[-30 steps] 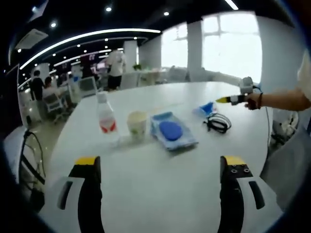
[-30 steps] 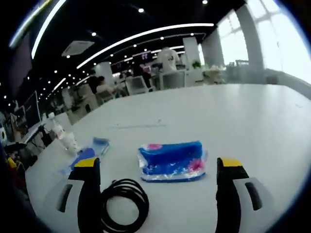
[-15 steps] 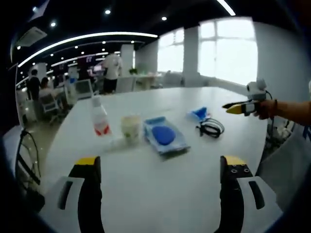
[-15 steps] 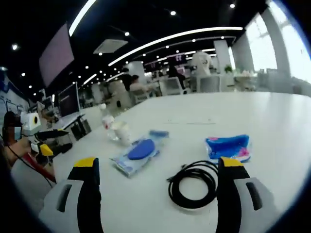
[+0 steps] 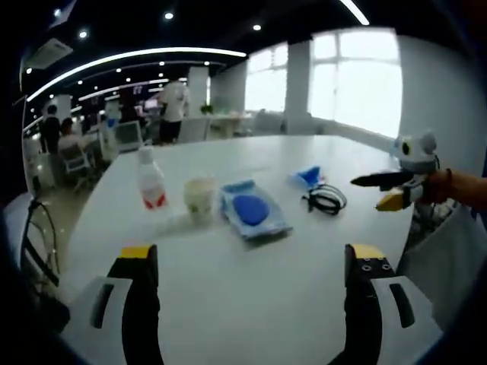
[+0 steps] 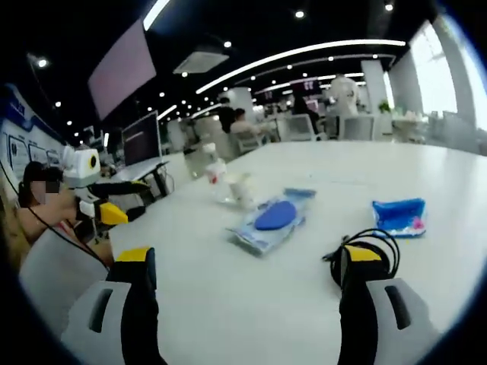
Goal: Arrange the tabletop items into an orderly group along one side of the table until the central work area is clear of visible clutter.
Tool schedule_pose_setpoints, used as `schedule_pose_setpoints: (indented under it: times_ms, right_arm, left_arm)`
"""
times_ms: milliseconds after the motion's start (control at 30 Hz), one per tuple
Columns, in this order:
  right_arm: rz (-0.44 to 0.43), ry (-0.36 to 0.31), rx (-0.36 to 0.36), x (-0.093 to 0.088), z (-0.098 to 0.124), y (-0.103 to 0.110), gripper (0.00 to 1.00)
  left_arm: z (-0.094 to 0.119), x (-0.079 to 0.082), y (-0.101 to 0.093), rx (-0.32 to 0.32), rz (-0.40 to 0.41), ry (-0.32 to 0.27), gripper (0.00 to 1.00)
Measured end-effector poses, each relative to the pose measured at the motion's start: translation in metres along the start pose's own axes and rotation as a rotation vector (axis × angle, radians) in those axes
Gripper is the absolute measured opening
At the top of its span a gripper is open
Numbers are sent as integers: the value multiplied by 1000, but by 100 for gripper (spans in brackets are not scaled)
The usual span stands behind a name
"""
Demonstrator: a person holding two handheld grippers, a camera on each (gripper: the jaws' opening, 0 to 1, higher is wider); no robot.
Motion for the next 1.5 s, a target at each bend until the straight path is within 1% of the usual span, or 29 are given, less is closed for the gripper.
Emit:
schedule_pose_setpoints:
  times_ms: [133,200,267,333,367,400,433,500,567,667,700,767,800,833,867,900,967,1000,1033,1100,1167,1267,1400,1500]
  right_arm:
    - [20,7,8,-1,2,7,99]
    - [27,17,6,-1,2,9,95]
    - [47,32,2,-3,3,11,91]
    - [68,44,4,-6,4,16,93]
    - [80,45,8,-8,4,20,94]
    - [82,45,13,-8,5,21,95]
    - [76,49,24,-8,5,23,95]
    - [37,40,65,-8,7,27,97]
    - [40,33,67,-5,9,27,99]
    - [70,41,74,-2,9,26,99]
    - [82,48,82,1,10,25,99]
    - [87,48,82,5,9,24,99]
    - [97,44,90,10,9,23,98]
    - [101,47,96,13,8,22,97]
    - [105,48,96,16,7,21,97]
    - [132,46,98,22,6,18,97]
    - [149,50,103,30,3,14,97]
    - [154,45,110,35,1,10,98]
    - [138,34,122,40,-1,5,98]
    - [118,22,136,45,-4,-1,99]
    - [117,18,138,50,-9,-7,99]
    - [107,14,140,56,-19,-20,99]
    - [113,21,142,61,-30,-30,98]
    - [116,25,137,62,-39,-38,98]
  left_arm:
    - [-2,3,-3,-8,-12,12,98]
    - [-1,7,-4,-14,-22,-4,97]
    - [-1,10,-5,-27,-23,-9,98]
    - [-2,12,-6,-34,-32,-8,98]
    - [-3,13,-6,-33,-35,5,98]
    - [-5,13,-6,-32,-37,6,97]
    - [-5,14,-7,-33,-37,7,97]
    - [-8,15,-9,-36,-30,18,97]
    - [-11,14,-12,-52,-31,39,97]
    - [-17,14,-16,-47,-38,60,95]
    - [-18,15,-17,-47,-32,61,95]
    - [-23,15,-20,-62,13,67,94]
    - [-24,15,-21,-73,35,75,92]
    - [-28,18,-23,-80,79,62,90]
    - [-30,19,-23,-67,109,44,89]
    - [-33,21,-23,-68,116,30,90]
    - [-39,24,-25,-69,95,45,93]
    - [-40,24,-25,-67,71,61,93]
    - [-42,25,-26,-67,56,68,92]
    - [-46,26,-26,-62,61,75,92]
    - [-49,26,-27,-62,78,72,94]
    - [-56,23,-31,-67,106,88,94]
    - [-65,20,-36,-79,89,114,93]
    - [-70,18,-36,-80,98,125,92]
Point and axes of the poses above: the point that each gripper's makers call its tool centre point, and the gripper's own axes: z roughly backward along the fingers, y roughly to its left, x roughly out of its top, the point moved 8 cm from there along z, roughly backward along the fingers, and after that the axes turned 6 degrees about -z, right-handed, at the moved point
